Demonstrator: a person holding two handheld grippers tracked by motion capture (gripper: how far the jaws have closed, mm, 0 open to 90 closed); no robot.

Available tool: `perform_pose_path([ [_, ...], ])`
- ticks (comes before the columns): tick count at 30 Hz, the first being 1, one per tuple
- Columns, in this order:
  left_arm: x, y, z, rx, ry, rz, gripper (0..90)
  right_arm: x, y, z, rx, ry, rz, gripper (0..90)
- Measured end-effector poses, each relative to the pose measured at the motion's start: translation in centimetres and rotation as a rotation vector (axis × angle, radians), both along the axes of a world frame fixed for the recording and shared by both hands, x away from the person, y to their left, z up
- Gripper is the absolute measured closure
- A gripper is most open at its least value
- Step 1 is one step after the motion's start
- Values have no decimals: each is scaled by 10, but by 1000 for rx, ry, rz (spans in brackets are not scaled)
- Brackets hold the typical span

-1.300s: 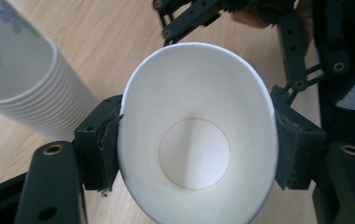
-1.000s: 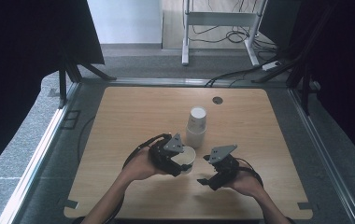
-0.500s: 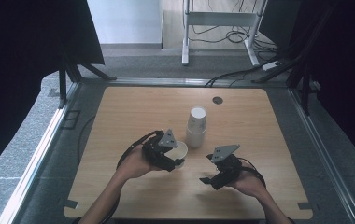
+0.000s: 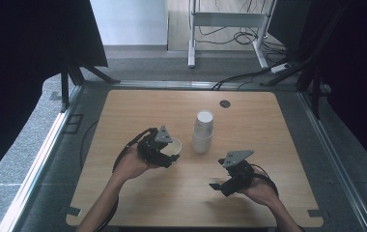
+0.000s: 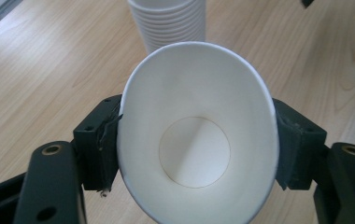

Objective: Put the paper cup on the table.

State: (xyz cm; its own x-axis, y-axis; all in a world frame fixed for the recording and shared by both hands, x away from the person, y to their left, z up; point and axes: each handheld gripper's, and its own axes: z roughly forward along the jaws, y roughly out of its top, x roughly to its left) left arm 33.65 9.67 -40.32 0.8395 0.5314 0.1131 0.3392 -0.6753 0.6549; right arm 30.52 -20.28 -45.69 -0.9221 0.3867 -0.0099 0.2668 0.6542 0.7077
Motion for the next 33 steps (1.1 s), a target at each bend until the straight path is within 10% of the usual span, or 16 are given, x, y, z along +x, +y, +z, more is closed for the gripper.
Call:
perform_pose_path([
  [33, 43, -5, -42, 51, 20, 148, 266, -3, -19, -15, -44, -23, -60, 0],
])
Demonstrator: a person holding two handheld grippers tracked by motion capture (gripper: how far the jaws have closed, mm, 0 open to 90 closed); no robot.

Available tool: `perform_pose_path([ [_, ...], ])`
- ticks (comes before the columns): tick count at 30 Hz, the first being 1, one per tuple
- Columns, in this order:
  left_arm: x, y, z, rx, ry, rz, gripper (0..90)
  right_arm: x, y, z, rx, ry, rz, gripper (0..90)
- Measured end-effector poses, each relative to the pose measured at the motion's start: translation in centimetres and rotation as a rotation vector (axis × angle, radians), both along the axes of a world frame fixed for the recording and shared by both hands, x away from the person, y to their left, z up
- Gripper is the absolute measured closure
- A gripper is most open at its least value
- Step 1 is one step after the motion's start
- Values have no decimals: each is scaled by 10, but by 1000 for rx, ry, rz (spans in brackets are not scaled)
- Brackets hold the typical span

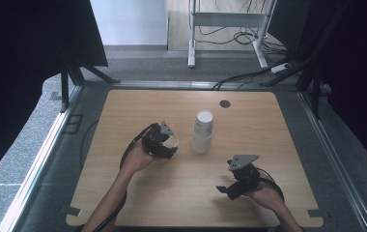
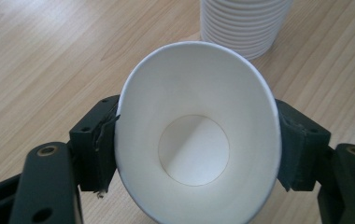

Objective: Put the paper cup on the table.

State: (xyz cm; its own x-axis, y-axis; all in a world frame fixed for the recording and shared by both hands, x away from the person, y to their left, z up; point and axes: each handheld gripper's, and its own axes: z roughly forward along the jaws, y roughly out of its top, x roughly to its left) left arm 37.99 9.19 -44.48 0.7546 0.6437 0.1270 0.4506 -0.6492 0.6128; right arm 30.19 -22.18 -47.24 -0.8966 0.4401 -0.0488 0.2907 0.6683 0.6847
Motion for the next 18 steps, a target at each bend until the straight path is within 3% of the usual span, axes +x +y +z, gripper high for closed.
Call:
perform_pose_path([
  [18, 6, -4, -11, -7, 19, 23, 238, 0, 2, -5, -31, 7, 8, 0],
])
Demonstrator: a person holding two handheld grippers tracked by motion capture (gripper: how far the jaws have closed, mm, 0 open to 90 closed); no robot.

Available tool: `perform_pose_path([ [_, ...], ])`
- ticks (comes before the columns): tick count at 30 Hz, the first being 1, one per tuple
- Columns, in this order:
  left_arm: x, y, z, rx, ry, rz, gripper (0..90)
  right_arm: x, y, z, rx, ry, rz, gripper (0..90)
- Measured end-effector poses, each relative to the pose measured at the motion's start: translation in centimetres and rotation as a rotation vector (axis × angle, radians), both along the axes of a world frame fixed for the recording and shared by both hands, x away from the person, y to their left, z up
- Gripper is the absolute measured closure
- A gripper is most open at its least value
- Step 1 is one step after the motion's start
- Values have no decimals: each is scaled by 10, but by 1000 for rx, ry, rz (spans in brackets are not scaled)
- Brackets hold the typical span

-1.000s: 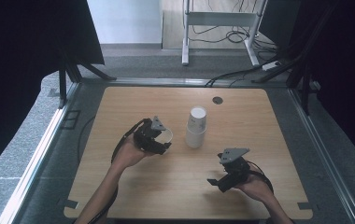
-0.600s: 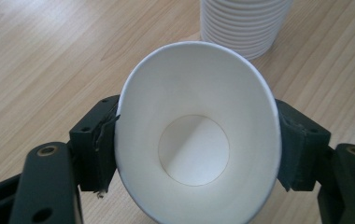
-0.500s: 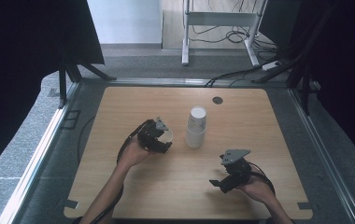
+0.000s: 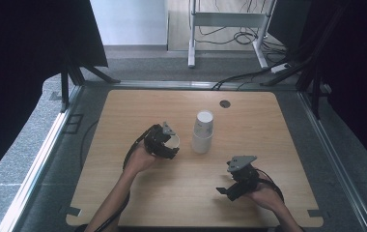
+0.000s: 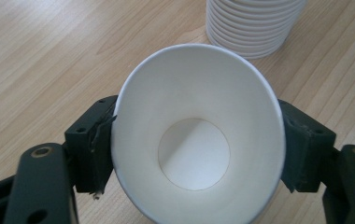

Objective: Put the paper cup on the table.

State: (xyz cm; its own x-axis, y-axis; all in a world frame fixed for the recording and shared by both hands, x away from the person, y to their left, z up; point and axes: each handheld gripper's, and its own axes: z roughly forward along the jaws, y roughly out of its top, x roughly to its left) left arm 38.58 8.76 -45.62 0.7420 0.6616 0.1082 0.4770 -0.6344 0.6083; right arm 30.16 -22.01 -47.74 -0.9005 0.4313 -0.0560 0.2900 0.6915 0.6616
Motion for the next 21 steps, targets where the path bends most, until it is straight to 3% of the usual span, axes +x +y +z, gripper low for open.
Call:
perform_pose_path([
  [6, 0, -1, 0, -17, 10, 5, 157, 0, 0, 0, -3, 1, 1, 0],
  [13, -1, 0, 5, -47, 1, 7, 139, 0, 1, -1, -8, 3, 2, 0],
  [21, -10, 3, 19, -67, -57, -16, 98, -1, -1, 0, -5, -5, -1, 0],
])
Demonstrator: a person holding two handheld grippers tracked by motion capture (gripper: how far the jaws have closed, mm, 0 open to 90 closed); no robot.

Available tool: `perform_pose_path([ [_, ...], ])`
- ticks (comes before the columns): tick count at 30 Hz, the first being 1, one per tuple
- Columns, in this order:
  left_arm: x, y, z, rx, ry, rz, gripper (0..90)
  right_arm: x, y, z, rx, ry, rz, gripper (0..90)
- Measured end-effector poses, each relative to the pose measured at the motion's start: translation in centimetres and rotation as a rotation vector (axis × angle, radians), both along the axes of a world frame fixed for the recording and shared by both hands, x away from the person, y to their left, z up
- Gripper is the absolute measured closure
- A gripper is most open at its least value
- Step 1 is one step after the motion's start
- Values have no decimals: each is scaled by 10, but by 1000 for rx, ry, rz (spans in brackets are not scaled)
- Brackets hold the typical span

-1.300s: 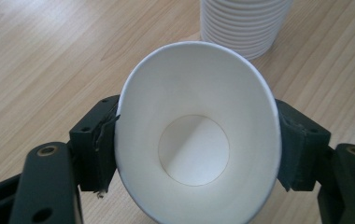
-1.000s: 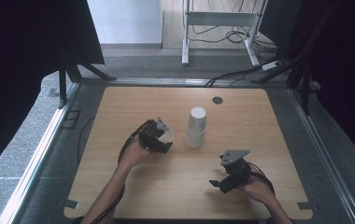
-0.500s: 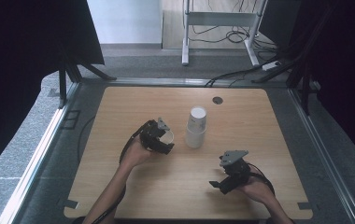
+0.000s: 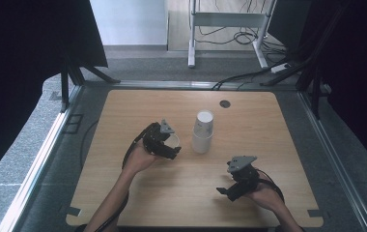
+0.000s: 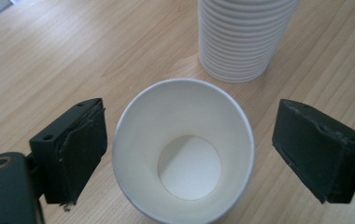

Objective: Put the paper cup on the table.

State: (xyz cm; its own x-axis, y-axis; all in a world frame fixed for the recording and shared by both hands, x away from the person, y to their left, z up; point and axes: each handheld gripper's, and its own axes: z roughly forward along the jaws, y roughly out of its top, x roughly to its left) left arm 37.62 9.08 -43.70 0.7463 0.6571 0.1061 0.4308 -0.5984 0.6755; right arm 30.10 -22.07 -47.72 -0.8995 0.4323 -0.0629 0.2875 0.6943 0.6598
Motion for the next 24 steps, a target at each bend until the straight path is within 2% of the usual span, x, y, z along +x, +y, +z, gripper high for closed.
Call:
perform_pose_path([
  [5, -8, 4, 10, -23, -23, -11, 66, 0, -2, 2, 12, -12, -6, 3],
  [12, -23, 11, 20, -65, -34, -14, 30, -2, -5, 6, 31, -23, -15, 6],
  [19, -44, 16, 29, -91, -56, -17, 8, -3, -12, 10, 53, -29, -41, 6],
  [24, -61, 22, 28, -106, -58, -9, 4, -4, -16, 11, 68, -39, -61, 4],
])
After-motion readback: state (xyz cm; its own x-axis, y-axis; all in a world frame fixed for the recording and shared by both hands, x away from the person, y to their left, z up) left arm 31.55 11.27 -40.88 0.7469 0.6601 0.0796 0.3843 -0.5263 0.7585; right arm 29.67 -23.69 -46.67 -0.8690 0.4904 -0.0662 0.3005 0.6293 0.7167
